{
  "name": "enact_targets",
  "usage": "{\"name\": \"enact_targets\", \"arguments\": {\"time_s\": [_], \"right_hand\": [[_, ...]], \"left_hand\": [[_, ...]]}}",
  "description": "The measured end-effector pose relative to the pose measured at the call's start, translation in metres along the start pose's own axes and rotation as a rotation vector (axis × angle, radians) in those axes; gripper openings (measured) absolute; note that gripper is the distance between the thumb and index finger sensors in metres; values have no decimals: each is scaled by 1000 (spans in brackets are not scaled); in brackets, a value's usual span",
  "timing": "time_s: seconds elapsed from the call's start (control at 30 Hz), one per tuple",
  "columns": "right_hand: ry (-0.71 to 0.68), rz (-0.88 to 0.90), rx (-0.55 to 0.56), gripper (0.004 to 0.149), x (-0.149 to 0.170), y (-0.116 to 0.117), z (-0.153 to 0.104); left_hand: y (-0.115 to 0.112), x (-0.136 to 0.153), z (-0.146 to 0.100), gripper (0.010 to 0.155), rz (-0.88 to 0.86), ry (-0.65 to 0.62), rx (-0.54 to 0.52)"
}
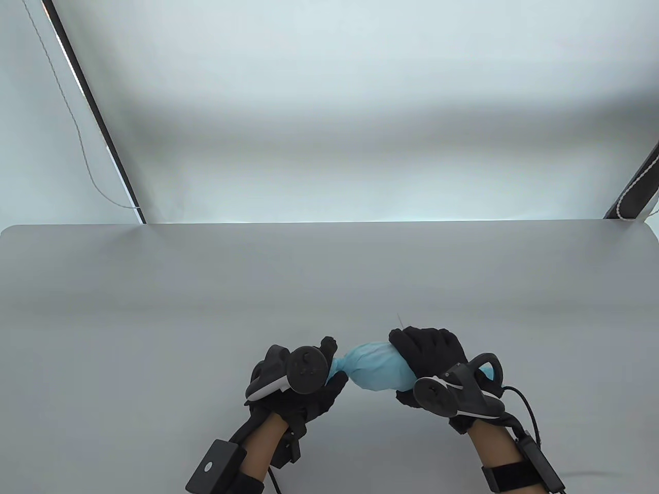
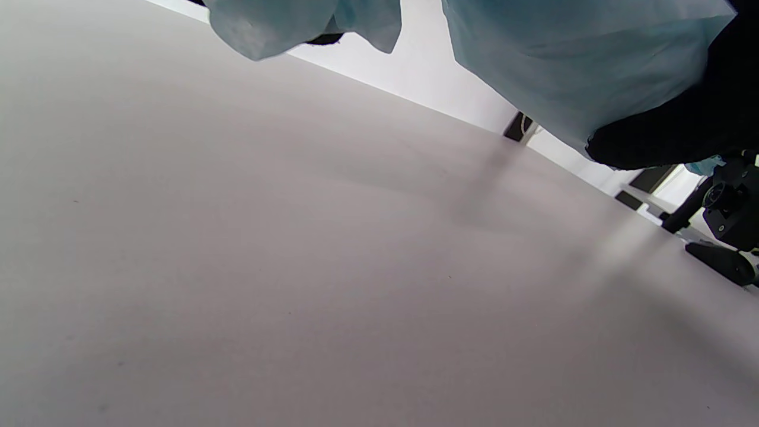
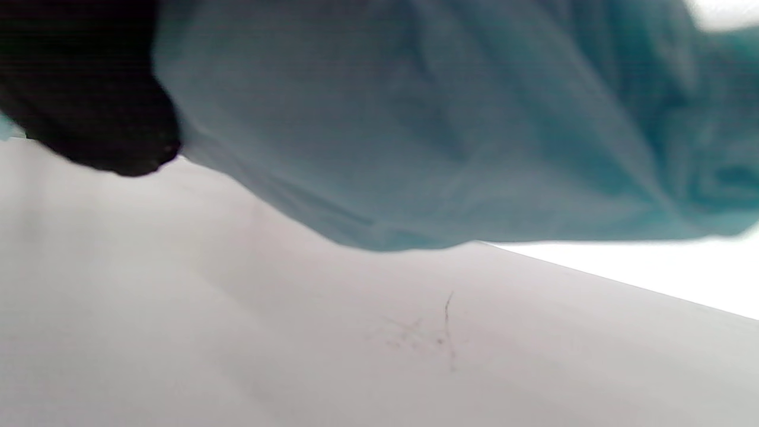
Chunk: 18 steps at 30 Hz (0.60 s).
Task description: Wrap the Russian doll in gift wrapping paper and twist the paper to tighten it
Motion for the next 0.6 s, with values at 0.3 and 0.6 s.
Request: {"name": "enact_targets", "arguments": {"time_s": [0.3,0.6], "right_hand": [[-21,16,-38,116,-10,2,4],[-2,116,-118,116,-6,2,4]], "left_hand": [[15,-7,-8,63,97,31,-231],[5,-27,-11,62,468,-48,-206]]}}
Point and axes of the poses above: the tracker on the back of each hand, its own x axis roughly to the little-finger side, its own z axis roughly from the wrist to the fingertips, y = z × x, the point moved 3 cm from there along z, roughly from the wrist to the fingertips, and after that the axes turned 7 degrees about -z, right-handed, at the moved point
